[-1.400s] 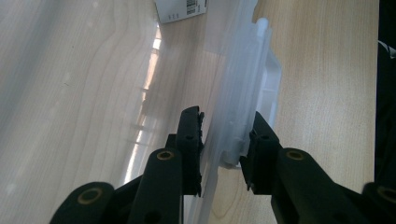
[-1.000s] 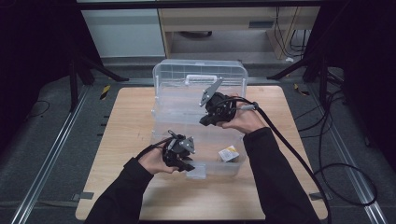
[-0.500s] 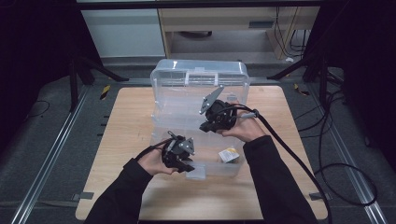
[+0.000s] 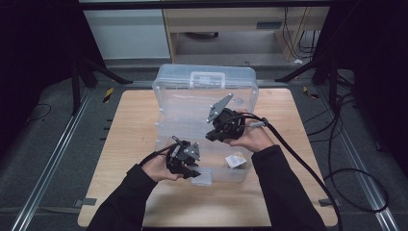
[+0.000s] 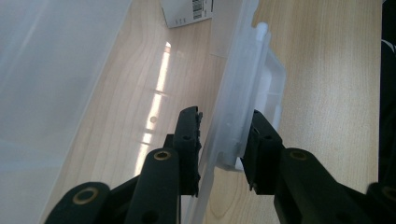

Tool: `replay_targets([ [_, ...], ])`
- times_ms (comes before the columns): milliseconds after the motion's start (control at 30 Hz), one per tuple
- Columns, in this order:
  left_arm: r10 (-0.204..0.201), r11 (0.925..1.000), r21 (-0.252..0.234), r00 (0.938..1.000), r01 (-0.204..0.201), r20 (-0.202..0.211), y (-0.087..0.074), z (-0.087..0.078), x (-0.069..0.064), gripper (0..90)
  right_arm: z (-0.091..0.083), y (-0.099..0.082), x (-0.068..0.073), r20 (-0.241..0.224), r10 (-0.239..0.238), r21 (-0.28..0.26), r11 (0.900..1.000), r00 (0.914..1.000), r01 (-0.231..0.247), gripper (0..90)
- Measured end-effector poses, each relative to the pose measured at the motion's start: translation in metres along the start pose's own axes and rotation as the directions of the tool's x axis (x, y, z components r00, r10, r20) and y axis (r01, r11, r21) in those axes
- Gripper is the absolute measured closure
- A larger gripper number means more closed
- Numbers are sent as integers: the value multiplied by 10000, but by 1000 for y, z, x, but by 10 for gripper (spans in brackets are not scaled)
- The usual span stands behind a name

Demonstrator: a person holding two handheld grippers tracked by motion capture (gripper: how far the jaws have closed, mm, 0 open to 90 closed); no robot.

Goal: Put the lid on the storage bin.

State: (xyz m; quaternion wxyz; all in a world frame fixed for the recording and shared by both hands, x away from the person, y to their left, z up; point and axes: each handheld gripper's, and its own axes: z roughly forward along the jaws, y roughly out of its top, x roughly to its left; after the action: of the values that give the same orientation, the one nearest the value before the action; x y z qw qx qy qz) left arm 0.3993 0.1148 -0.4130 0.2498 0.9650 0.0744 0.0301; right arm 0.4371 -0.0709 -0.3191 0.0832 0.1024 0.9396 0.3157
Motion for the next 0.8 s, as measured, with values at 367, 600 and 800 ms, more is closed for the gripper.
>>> replay_targets([
  [367,-242,9957,-893,9997,240,-19,2,-22,-5,677,0,-4,1,106,143,-213,9997,9998,-140,877],
  [600,-554,9838,-1735,9967,443,-593,3,-55,-12,694,0,-5,2,81,207,-239,9995,9998,-206,876],
  [800,-1468,9520,-2849,9835,1116,-1054,-8,-95,-12,743,0,-7,3,135,303,-313,9991,9995,-298,872],
])
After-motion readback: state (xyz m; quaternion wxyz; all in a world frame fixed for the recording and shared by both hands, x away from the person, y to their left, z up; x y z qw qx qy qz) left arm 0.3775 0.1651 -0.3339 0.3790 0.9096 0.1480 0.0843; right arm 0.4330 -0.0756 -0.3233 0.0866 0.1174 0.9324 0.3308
